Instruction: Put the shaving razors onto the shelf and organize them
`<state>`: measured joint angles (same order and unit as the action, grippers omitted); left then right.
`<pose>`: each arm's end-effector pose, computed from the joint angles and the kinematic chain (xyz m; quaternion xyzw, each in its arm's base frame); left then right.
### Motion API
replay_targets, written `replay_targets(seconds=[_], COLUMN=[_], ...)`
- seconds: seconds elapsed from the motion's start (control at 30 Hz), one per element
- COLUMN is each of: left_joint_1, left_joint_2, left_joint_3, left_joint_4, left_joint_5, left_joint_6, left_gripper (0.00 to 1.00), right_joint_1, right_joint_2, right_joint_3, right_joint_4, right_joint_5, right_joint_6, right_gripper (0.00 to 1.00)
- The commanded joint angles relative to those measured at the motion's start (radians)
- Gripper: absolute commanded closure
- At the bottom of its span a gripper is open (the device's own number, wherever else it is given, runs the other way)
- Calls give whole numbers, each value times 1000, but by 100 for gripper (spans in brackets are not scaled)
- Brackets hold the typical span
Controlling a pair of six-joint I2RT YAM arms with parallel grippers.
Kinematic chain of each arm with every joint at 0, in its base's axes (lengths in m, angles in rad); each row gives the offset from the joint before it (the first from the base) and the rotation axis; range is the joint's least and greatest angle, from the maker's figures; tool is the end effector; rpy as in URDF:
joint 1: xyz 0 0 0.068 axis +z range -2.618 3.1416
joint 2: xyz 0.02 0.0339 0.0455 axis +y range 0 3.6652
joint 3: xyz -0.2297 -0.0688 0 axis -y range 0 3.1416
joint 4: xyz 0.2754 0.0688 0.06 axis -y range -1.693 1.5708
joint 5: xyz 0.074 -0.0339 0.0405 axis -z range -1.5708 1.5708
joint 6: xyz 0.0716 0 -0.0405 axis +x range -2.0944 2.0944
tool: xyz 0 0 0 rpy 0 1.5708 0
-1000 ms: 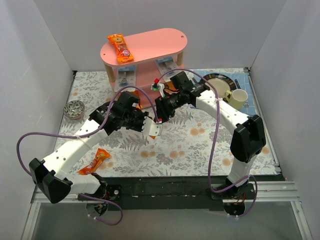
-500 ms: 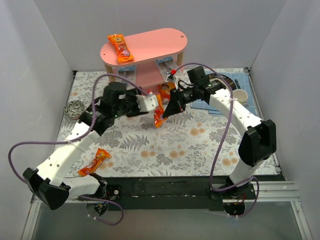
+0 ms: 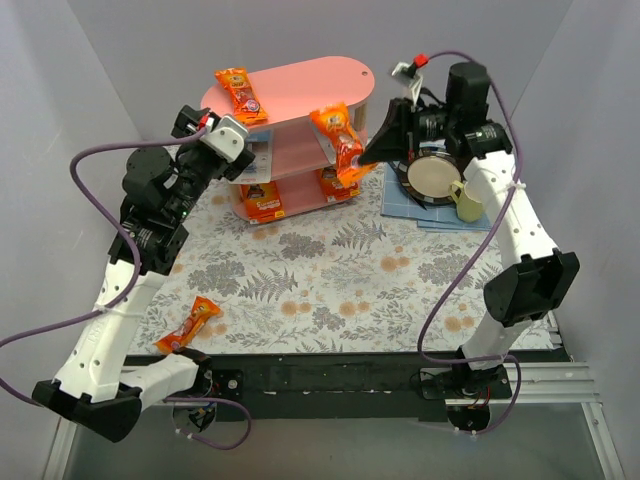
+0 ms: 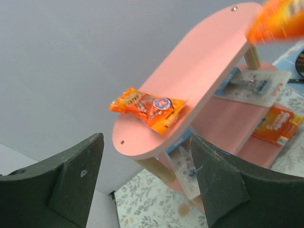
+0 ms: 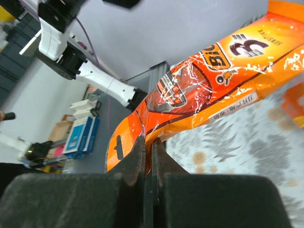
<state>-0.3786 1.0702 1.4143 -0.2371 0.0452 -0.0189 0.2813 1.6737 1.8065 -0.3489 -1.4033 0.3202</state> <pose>0.2715 -0.1115 0.4799 0.1361 0.6543 -0.1616 0.7261 0.3575 0.1768 0.4195 -0.3929 0.6029 0.6222 0.3082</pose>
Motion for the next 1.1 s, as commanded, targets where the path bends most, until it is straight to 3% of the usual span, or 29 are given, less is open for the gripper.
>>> replay_targets(seconds=[0.0, 0.13, 0.4, 0.67, 1.07], left_joint_1=[7, 24, 89, 150, 251], left_joint_2=[10, 2, -13, -35, -45], left_joint_3=[-52, -87, -109, -113, -110], left_joint_4=[7, 4, -39, -131, -248], left_joint_5=[7, 8, 25, 68, 173], left_joint_6=[-35, -47, -102, -150, -211], left_gripper=[27, 27, 26, 26, 26], right_joint_1=[-60, -74, -76, -76, -77], right_joint_2=[113, 207, 351, 429, 550], right_joint_3=[243, 408, 531, 582, 637], right_joint_4=[162, 197, 324, 540, 649], right_joint_5=[-60, -34, 15, 43, 104], right_joint_6=[103, 121, 171, 282, 324], right_gripper=[99, 99, 99, 99, 99])
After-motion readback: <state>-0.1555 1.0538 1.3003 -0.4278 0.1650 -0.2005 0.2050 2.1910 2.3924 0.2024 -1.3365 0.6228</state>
